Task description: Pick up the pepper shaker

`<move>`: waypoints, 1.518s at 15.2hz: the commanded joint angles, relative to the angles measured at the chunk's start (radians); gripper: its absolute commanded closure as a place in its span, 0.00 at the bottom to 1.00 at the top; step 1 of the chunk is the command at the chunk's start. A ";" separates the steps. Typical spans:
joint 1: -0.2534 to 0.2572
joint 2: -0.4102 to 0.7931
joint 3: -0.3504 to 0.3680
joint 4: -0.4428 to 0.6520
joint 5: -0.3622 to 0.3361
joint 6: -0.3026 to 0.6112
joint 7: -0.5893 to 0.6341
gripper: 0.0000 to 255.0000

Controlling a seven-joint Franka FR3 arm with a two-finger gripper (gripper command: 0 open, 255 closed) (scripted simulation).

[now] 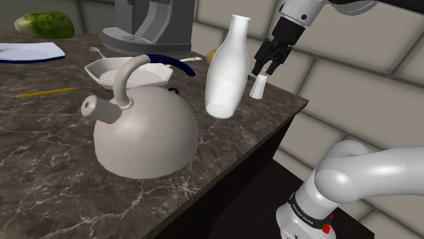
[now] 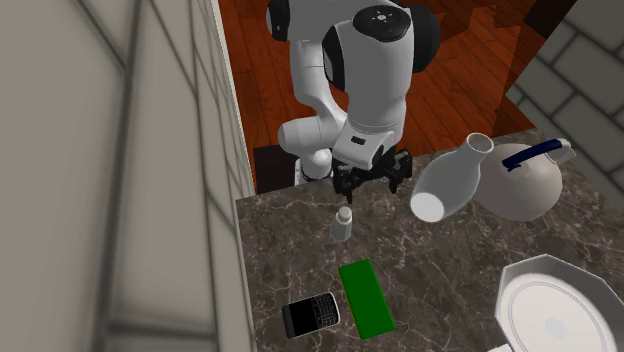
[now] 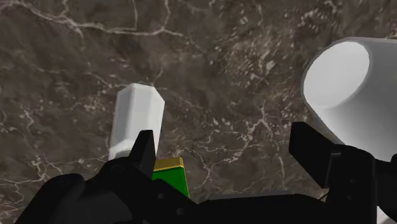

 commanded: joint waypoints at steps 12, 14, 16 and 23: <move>-0.126 0.150 -0.009 0.076 -0.065 -0.035 0.172 0.00; -0.126 0.140 -0.008 0.033 -0.064 -0.003 0.171 0.00; -0.126 0.140 -0.008 0.033 -0.064 -0.003 0.171 0.00; -0.126 0.138 -0.009 0.030 -0.065 -0.001 0.171 1.00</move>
